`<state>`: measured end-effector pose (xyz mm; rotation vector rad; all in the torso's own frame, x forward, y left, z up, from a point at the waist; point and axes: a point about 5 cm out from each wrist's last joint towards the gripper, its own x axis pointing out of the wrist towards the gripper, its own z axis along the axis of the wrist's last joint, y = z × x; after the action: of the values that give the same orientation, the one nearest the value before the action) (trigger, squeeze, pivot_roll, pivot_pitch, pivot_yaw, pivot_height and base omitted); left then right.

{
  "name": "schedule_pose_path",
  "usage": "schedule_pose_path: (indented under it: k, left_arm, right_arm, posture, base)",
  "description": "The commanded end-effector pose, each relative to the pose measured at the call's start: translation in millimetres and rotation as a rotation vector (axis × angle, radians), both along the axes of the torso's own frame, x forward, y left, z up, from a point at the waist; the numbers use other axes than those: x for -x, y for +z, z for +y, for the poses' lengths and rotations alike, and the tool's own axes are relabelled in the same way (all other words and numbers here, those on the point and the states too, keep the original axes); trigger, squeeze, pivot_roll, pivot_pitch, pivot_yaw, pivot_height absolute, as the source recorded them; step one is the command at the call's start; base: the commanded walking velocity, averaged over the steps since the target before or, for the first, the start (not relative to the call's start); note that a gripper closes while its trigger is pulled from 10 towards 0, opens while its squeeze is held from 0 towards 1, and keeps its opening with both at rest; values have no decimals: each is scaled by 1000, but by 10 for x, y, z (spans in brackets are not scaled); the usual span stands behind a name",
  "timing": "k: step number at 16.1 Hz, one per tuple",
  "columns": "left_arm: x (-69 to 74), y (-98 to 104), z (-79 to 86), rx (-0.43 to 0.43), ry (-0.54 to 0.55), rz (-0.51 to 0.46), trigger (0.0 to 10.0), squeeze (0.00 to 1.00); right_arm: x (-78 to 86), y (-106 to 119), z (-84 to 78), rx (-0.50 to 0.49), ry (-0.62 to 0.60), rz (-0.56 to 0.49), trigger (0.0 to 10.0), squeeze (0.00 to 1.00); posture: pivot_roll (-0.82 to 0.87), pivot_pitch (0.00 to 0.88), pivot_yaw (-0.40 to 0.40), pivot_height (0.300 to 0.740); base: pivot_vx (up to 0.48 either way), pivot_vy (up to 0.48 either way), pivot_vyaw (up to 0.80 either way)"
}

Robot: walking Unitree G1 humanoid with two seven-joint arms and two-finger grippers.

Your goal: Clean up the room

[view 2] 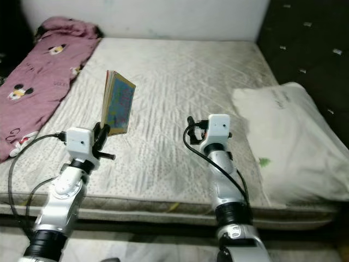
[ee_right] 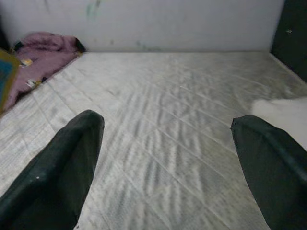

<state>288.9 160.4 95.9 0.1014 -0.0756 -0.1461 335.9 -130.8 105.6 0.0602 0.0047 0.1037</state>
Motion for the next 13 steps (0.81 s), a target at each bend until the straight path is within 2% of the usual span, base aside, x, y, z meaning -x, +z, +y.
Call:
schedule_pose_path:
  k: [1,7,10,13]
  left_arm:
    - [-53,129,-51,0,-4,-55,10000,0]
    - [-53,112,-73,-23,-20,-44,10000,0]
    - [-54,114,-77,-28,-19,-46,10000,0]
    - [-52,116,-82,-27,-25,-47,10000,0]
  right_arm:
    - [14,-26,-111,11,-33,7,10000,0]
    - [12,-31,-114,10,-35,10,10000,0]
    - [7,-45,-120,4,-40,20,10000,0]
    - [9,-47,-122,5,-41,20,10000,0]
  posture:
    - [-88,0,3,740]
    - [-88,0,3,740]
    - [-88,0,3,740]
    - [-88,0,3,740]
  base:
    - [0,0,0]
    - [0,0,0]
    - [0,0,-550]
    - [0,-286,0]
